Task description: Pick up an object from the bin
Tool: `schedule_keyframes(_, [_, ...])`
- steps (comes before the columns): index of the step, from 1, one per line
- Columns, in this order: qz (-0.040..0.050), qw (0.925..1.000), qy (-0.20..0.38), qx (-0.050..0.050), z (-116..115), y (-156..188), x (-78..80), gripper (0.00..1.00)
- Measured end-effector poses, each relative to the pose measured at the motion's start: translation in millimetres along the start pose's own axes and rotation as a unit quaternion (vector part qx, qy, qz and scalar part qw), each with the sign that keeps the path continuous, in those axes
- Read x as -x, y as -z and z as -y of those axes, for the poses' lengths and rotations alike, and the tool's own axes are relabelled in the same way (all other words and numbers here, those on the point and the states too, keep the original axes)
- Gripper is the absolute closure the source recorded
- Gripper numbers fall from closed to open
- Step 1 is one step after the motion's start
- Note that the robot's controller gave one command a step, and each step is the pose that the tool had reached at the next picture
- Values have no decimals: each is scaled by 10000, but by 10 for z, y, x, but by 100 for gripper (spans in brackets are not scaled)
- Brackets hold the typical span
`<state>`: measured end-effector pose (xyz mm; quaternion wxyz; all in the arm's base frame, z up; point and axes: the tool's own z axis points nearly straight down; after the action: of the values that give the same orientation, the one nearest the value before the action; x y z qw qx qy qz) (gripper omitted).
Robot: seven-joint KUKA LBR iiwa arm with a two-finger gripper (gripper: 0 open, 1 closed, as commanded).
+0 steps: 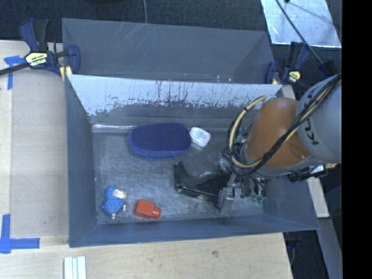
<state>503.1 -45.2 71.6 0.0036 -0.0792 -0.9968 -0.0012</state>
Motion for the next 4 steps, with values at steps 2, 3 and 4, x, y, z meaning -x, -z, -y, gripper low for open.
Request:
schedule_keyframes(2, [100,9998,186,-3,-140,1415,68,100])
schedule_keyframes(3, [54,9998,183,-9,-135,1368,51,0])
schedule_keyframes(4, [37,9983,-579,-4,-444,129,-13,0])
